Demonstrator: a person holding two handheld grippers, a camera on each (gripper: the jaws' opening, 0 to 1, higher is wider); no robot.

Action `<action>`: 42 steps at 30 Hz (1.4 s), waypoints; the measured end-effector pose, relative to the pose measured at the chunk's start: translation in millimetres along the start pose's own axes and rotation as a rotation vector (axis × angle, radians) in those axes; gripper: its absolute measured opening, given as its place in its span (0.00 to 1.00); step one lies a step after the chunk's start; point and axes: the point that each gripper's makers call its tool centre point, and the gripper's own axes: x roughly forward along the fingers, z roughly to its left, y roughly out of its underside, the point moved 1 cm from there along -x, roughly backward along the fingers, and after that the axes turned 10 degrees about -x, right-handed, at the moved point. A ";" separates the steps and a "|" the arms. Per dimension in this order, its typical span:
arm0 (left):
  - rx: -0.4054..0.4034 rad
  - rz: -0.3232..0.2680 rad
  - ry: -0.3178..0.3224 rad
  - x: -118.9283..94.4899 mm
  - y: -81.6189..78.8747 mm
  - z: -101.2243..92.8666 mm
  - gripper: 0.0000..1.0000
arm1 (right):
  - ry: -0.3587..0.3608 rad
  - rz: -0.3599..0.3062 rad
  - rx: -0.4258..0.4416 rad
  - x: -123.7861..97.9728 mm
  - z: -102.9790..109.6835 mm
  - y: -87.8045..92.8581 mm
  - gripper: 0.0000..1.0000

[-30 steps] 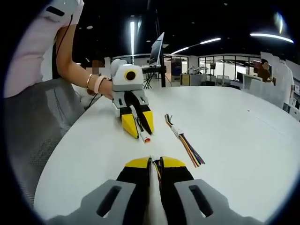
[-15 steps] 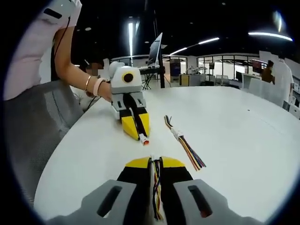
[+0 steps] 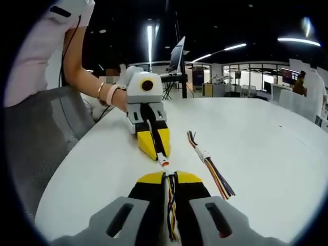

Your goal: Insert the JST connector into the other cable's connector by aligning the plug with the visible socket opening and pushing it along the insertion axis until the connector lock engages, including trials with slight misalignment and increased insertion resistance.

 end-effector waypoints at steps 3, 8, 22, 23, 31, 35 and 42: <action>0.000 0.001 0.001 0.1 -0.1 0.0 0.00 | -0.008 0.000 -0.005 1.5 2.0 -1.0 0.04; 0.013 0.012 0.016 1.2 0.6 -1.9 0.00 | -0.012 0.000 -0.005 2.8 -0.5 1.0 0.03; 0.051 0.041 0.026 1.0 -0.1 -0.4 0.00 | -0.049 0.012 -0.022 6.2 3.1 -0.3 0.03; 0.056 0.046 0.029 1.3 -0.2 -0.6 0.00 | -0.051 0.014 -0.026 6.1 3.6 -0.2 0.03; 0.085 0.070 0.056 3.4 -0.2 -1.5 0.00 | -0.072 0.016 -0.040 7.3 4.9 -1.6 0.03; 0.081 0.069 0.071 5.0 -0.2 -1.7 0.00 | -0.081 0.009 -0.042 9.0 4.5 -1.9 0.03; 0.070 0.058 0.076 6.5 -2.1 -1.5 0.00 | -0.077 -0.012 -0.009 9.6 1.4 -2.3 0.03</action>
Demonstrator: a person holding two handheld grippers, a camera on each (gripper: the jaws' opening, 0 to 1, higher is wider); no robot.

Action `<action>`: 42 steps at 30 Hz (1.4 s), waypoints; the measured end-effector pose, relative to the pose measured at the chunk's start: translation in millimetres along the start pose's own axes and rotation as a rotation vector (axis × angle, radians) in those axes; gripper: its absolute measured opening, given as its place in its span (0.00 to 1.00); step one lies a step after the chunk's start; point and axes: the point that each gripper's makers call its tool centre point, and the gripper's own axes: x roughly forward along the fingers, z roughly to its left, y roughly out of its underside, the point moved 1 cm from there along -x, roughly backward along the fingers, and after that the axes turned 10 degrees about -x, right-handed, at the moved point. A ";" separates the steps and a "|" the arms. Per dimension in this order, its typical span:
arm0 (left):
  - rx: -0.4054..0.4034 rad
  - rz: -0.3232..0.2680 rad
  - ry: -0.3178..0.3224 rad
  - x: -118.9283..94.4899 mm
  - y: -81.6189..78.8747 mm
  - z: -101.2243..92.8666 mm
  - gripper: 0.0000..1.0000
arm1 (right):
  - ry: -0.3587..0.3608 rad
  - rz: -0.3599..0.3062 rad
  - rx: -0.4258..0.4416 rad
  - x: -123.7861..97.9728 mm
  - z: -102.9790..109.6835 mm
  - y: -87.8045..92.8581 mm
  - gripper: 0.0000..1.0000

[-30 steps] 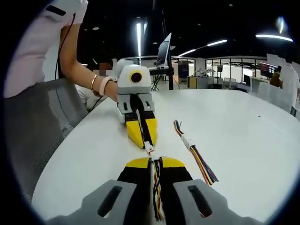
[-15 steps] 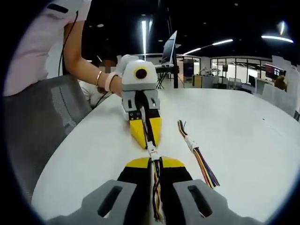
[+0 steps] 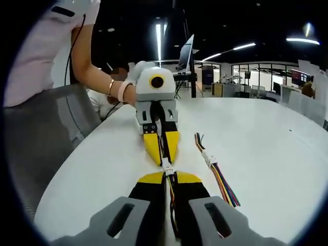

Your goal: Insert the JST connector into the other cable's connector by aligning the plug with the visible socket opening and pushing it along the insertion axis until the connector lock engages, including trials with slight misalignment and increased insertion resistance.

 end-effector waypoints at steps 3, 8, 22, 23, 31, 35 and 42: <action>-0.007 -0.004 0.003 -0.7 0.0 1.8 0.00 | 0.002 -0.012 0.017 0.5 -0.6 -0.6 0.02; -0.012 -0.008 0.004 -1.3 -0.4 4.2 0.00 | 0.011 -0.024 0.035 1.4 -1.1 -1.5 0.02; 0.002 0.001 0.001 -3.4 -4.7 16.3 0.00 | 0.077 -0.049 0.063 5.7 -10.7 -4.3 0.02; 0.008 0.004 0.000 -3.5 -5.2 17.7 0.00 | 0.088 -0.049 0.063 6.1 -12.5 -4.5 0.02; 0.018 0.015 -0.010 -2.3 -8.1 22.2 0.00 | 0.155 -0.056 0.066 7.5 -18.6 -5.7 0.03; 0.005 0.011 -0.010 -3.0 -8.4 19.9 0.00 | 0.158 -0.057 0.067 7.2 -20.2 -4.2 0.03; -0.054 -0.006 -0.009 -5.8 -8.4 19.3 0.00 | 0.158 -0.064 0.088 6.6 -22.2 -3.5 0.04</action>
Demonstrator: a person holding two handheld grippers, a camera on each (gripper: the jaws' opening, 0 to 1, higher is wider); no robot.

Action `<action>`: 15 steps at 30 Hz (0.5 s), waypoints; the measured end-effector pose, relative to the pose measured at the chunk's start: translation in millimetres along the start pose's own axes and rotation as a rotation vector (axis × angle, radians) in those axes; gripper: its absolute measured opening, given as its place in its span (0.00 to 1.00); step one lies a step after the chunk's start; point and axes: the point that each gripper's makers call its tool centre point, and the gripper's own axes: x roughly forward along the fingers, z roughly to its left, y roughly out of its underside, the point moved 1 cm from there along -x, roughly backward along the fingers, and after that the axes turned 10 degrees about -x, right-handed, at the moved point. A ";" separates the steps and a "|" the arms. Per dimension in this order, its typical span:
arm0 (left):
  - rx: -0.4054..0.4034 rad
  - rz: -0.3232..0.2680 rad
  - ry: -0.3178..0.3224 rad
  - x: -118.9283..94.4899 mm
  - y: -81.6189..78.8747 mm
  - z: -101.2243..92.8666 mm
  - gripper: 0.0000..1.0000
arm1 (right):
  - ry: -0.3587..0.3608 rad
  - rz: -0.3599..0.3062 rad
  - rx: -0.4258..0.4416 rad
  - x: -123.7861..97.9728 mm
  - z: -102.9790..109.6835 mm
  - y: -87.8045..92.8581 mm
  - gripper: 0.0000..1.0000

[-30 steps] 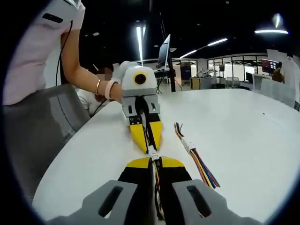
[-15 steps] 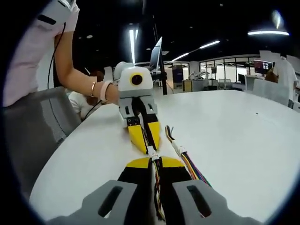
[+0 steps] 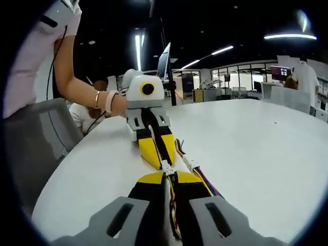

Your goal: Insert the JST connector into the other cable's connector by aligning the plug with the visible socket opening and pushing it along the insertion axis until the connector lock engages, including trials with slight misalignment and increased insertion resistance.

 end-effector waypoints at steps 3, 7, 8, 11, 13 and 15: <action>0.000 0.003 -0.005 -0.8 0.6 2.2 0.01 | 0.007 -0.001 0.004 0.5 -0.7 -0.2 0.04; -0.014 -0.002 -0.011 -1.4 1.5 5.3 0.01 | 0.016 0.000 0.005 0.7 -0.3 -0.8 0.04; -0.018 -0.001 -0.013 -1.6 1.6 5.7 0.01 | 0.017 0.000 0.005 0.8 0.0 -1.1 0.05; -0.042 0.005 -0.013 -1.6 2.2 5.6 0.03 | 0.018 0.005 0.010 1.1 1.1 -2.0 0.05; -0.052 0.006 -0.019 -1.5 2.5 5.3 0.04 | 0.020 0.009 0.014 1.4 1.8 -2.5 0.05; -0.064 0.000 -0.029 -1.1 3.1 4.7 0.06 | 0.022 0.013 0.021 1.4 2.2 -2.9 0.05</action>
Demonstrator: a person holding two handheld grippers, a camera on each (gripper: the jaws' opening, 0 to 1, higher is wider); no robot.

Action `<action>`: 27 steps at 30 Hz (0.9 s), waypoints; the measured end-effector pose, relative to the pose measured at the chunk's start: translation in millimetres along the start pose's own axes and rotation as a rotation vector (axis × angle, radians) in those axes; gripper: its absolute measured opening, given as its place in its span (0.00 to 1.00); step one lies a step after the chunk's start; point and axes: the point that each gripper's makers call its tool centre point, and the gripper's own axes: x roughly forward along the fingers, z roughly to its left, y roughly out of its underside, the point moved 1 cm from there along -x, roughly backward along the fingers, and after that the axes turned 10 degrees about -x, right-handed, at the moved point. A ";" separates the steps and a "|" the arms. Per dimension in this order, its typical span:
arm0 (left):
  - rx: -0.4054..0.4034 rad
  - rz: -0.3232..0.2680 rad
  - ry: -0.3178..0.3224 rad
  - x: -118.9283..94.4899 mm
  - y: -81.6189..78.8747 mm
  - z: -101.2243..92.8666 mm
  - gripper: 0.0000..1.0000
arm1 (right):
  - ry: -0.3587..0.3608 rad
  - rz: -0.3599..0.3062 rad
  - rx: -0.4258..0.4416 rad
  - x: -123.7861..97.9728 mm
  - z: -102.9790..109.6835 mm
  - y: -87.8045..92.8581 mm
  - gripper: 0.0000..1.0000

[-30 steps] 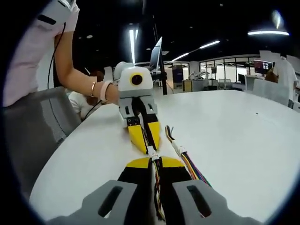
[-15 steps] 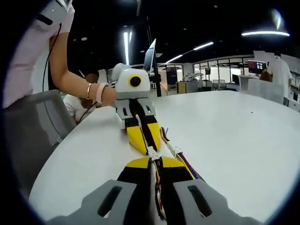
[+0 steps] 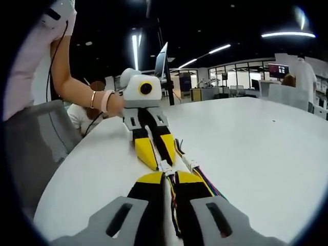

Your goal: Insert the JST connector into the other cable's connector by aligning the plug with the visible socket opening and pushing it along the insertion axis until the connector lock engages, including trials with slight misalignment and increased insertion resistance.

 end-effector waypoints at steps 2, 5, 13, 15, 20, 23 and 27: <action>-0.006 -0.003 -0.009 0.3 0.4 0.8 0.07 | 0.003 0.005 0.002 0.2 0.4 -0.3 0.06; -0.016 0.000 -0.017 0.5 0.7 1.8 0.07 | 0.009 0.012 0.009 -0.2 0.4 -0.3 0.07; 0.022 0.040 -0.059 3.0 1.6 -2.6 0.14 | 0.029 0.034 0.026 -13.0 -2.5 0.3 0.14; 0.118 0.079 -0.076 1.7 4.3 -2.1 0.13 | 0.040 0.025 0.040 -17.3 -2.6 -4.4 0.14; 0.094 0.083 -0.102 -2.3 0.5 -4.9 0.16 | 0.045 0.023 0.033 -22.4 4.1 -12.9 0.14; 0.110 0.088 -0.119 -7.5 -2.4 -5.5 0.16 | 0.058 0.020 0.022 -24.6 5.7 -19.3 0.14; 0.113 0.074 -0.158 -18.2 -11.9 -7.1 0.19 | 0.072 0.012 0.023 -27.2 9.0 -28.7 0.15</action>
